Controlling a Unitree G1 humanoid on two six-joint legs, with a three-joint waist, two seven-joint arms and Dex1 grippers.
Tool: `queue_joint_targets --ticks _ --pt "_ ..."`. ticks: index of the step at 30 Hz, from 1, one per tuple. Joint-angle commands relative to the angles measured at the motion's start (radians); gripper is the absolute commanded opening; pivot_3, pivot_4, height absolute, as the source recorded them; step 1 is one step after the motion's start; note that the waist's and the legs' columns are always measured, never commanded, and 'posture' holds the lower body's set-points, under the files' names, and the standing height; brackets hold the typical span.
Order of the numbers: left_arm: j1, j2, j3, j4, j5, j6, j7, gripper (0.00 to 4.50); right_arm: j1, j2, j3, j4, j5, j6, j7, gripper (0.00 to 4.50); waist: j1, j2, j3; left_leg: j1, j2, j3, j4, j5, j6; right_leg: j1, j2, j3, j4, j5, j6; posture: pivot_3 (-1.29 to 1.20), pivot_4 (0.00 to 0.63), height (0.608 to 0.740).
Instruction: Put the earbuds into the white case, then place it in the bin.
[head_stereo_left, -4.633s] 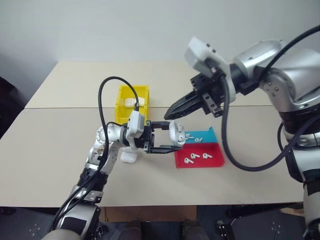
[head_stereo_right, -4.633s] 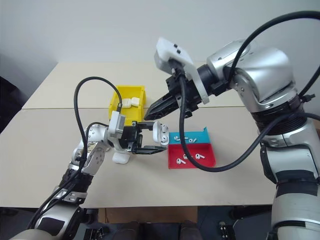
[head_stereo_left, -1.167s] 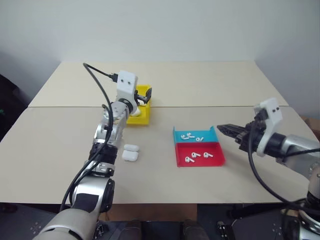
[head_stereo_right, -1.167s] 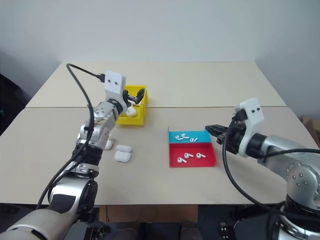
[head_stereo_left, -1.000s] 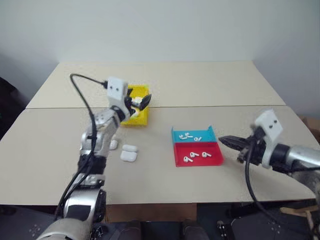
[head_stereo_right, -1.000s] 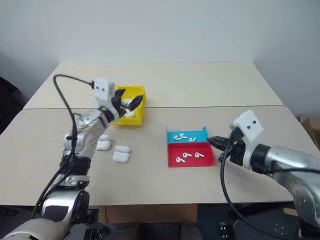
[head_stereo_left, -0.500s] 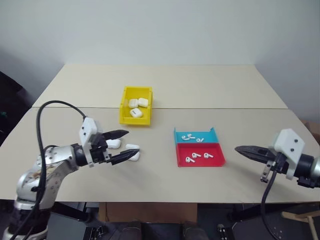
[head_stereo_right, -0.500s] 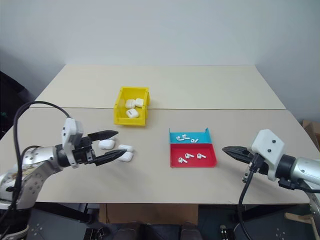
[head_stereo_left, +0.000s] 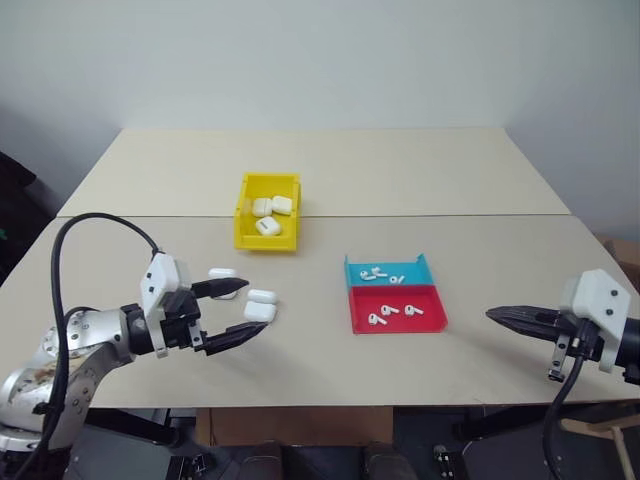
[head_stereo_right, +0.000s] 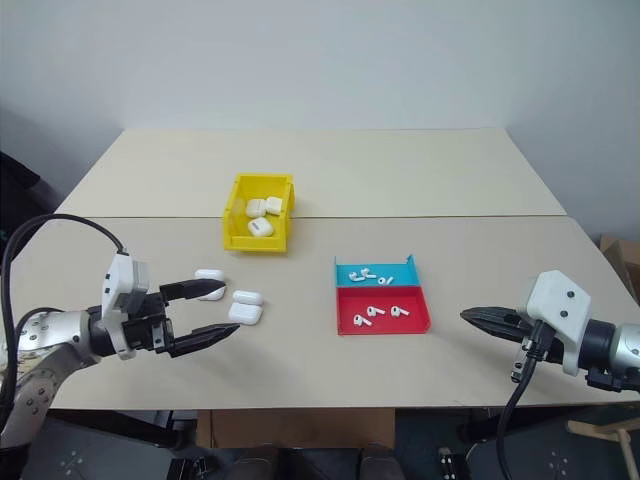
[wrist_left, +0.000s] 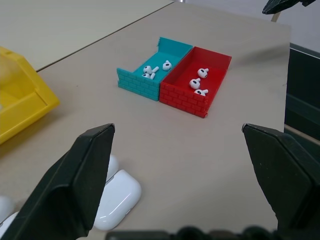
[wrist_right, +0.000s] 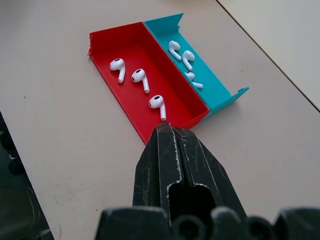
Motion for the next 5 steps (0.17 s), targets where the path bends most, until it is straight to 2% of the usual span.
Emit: queue_joint_targets --ticks 1,5 --pt "0.003 0.010 0.016 -0.037 -0.006 -0.024 0.000 4.44 -0.003 -0.014 -0.039 -0.014 0.011 -0.025 0.007 0.00 0.000 0.000 0.000 0.000 0.000 0.000 0.000 0.000 0.000 0.000 0.000 0.000 0.000 0.000 0.000 0.00 0.150 0.740" --pt "-0.005 0.015 0.024 -0.023 -0.047 -0.018 -0.022 4.44 0.002 -0.011 -0.036 -0.014 0.009 -0.027 0.010 0.00 0.001 0.000 0.000 0.000 0.000 0.000 0.000 0.000 0.000 0.000 0.000 0.000 0.000 0.000 0.000 0.00 0.150 0.740"
